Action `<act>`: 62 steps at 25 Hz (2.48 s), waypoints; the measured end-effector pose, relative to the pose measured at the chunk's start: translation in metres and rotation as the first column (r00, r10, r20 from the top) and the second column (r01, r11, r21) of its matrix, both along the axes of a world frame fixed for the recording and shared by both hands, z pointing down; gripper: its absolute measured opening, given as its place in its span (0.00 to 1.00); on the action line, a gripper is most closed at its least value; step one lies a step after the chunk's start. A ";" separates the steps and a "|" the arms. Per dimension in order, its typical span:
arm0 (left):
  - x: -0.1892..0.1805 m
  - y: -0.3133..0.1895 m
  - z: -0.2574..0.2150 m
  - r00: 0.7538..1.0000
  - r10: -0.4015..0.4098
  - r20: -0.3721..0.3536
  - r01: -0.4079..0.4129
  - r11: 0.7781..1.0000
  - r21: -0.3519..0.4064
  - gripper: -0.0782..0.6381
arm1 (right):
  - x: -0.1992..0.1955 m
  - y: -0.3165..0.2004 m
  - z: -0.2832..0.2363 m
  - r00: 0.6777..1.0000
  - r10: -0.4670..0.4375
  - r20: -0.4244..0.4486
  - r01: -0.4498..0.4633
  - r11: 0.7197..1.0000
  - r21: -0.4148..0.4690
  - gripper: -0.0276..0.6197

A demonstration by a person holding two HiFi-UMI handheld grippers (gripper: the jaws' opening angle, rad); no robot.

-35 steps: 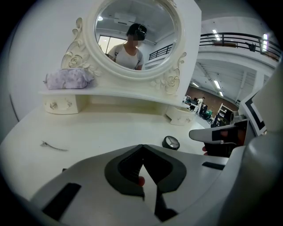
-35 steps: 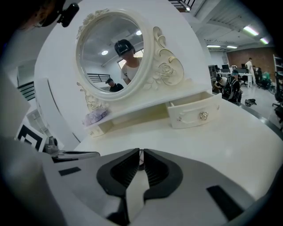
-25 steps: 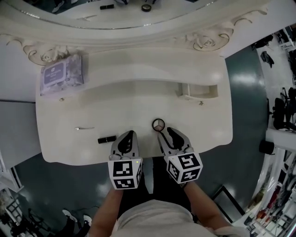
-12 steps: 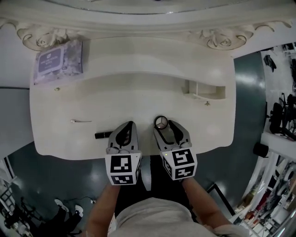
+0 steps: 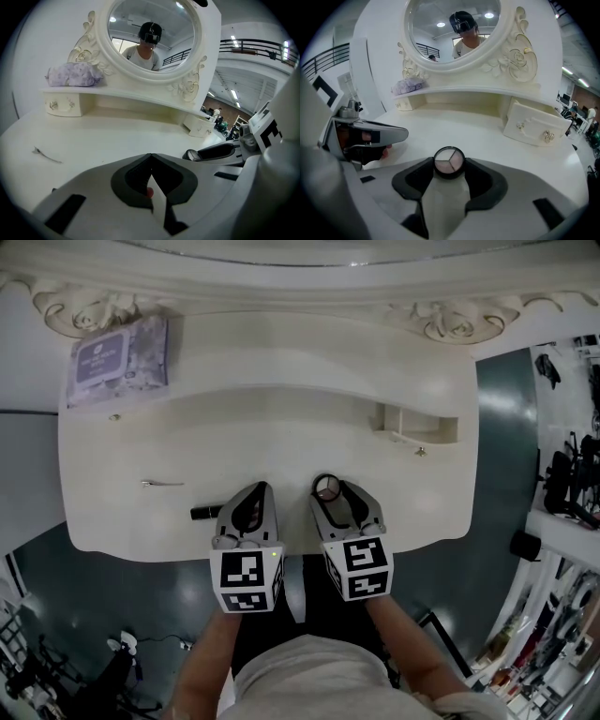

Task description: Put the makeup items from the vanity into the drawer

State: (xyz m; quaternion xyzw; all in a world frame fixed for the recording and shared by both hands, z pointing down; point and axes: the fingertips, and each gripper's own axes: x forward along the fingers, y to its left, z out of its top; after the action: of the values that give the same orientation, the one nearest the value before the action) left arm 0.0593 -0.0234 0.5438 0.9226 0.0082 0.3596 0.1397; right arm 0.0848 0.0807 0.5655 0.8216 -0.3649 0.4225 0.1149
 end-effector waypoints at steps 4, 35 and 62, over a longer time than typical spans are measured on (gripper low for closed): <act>0.006 0.002 -0.008 1.000 0.015 -0.010 -0.015 1.000 0.008 0.12 | 0.003 0.000 -0.006 0.999 0.026 0.019 -0.027 0.999 0.038 0.38; 0.070 0.051 -0.094 0.986 0.090 -0.138 -0.086 0.996 0.034 0.12 | 0.099 0.094 -0.122 0.944 0.286 -0.165 -0.258 0.950 0.174 0.38; 0.120 0.055 -0.051 0.997 0.065 -0.032 -0.065 0.998 -0.009 0.12 | 0.152 0.095 -0.067 0.968 0.247 -0.040 -0.243 0.966 0.083 0.38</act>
State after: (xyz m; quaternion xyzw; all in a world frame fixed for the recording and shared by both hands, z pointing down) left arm 0.1797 0.0317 0.4925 0.9266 0.0423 0.3493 0.1324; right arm 0.2371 0.1756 0.4980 0.8745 -0.2737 0.3984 0.0387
